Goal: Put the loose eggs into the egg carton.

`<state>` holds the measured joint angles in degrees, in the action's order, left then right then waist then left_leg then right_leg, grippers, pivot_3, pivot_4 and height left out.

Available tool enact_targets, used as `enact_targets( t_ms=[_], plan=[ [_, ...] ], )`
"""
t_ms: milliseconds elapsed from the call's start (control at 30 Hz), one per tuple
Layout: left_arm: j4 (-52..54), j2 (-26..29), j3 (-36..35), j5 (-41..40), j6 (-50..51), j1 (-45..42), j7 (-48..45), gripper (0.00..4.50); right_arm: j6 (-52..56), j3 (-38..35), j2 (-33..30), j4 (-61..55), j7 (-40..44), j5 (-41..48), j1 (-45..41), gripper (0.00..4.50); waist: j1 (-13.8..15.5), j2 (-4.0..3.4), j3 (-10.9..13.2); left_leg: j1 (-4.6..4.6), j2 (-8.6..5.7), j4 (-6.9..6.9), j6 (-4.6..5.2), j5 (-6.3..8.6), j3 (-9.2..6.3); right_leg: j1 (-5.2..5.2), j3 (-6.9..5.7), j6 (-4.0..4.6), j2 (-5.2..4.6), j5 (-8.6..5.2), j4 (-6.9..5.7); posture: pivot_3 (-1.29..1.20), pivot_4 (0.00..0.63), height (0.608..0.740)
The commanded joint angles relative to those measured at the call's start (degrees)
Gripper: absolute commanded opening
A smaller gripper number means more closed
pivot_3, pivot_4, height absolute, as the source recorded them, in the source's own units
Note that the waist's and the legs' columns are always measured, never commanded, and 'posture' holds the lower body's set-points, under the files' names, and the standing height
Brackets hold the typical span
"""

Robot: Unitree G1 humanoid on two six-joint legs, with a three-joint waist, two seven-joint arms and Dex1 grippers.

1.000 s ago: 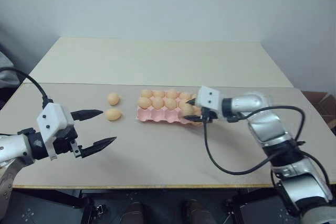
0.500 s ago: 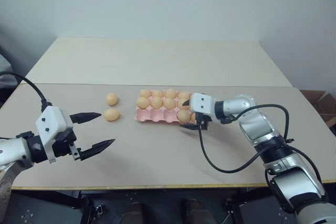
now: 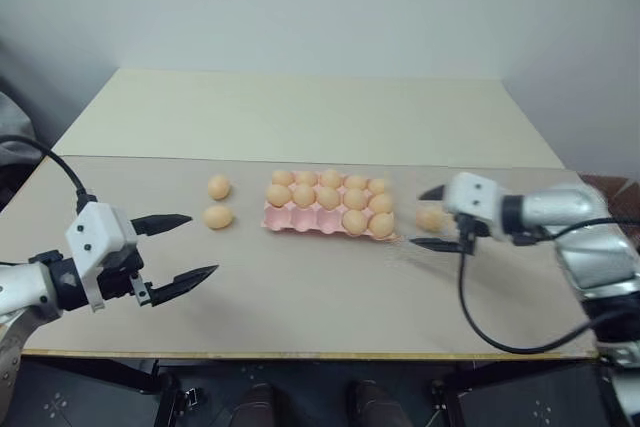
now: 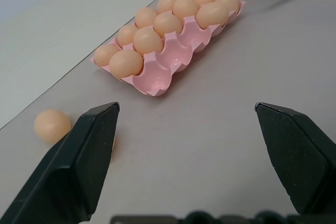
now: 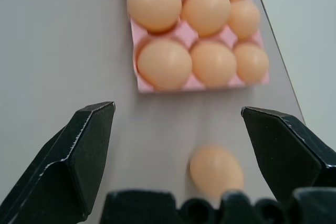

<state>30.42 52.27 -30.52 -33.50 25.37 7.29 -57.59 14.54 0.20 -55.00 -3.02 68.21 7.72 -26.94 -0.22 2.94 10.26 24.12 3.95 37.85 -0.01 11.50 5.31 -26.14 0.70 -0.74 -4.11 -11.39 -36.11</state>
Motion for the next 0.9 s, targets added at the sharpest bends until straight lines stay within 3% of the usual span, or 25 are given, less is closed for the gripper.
enact_targets(
  t_ms=[33,267,500,700,900],
  plan=[
    [-0.1,0.4,-1.2,0.0,-1.5,-0.6,-0.2,4.5,1.8,-8.9,-5.7,-3.5,2.9,4.3,4.2,4.48,0.0,0.0,0.0,-0.04,0.0,0.0,0.0,0.0,0.0,0.04,0.0,-0.02,0.01,-0.02,0.0,0.0,0.15,0.74],
    [-1.4,0.7,-1.5,0.3,-2.3,-0.8,-0.7,4.5,4.9,-19.3,-12.1,-6.2,4.7,7.9,14.5,4.48,-0.7,-0.02,0.0,-0.14,0.0,0.0,0.0,0.0,0.01,0.07,0.06,-0.18,0.01,-0.1,-0.02,0.0,0.15,0.74],
    [-2.3,1.1,-1.2,0.4,-2.7,-1.6,-1.1,4.5,5.6,-20.0,-12.9,-7.4,3.2,8.5,16.2,4.48,-0.6,-0.03,0.0,-0.16,0.0,0.0,-0.01,0.0,0.02,0.07,0.08,-0.18,0.0,-0.11,-0.01,0.0,0.15,0.74],
    [-1.6,1.3,-1.8,0.4,-2.2,-1.3,-0.8,4.5,4.6,-16.2,-11.4,-5.6,0.9,7.5,12.8,4.48,-0.6,-0.03,0.0,-0.15,-0.01,0.0,-0.01,0.01,0.02,0.07,0.08,-0.18,-0.01,-0.11,-0.01,0.0,0.15,0.74],
    [-0.9,1.2,-1.5,0.5,-1.7,-1.2,-0.2,4.5,-0.7,-5.4,-4.0,3.9,-3.0,2.2,0.6,4.48,-1.0,-0.04,0.0,-0.21,0.01,0.0,0.0,0.0,0.03,0.09,0.11,-0.18,0.03,-0.1,-0.02,0.0,0.15,0.74]
  ],
)
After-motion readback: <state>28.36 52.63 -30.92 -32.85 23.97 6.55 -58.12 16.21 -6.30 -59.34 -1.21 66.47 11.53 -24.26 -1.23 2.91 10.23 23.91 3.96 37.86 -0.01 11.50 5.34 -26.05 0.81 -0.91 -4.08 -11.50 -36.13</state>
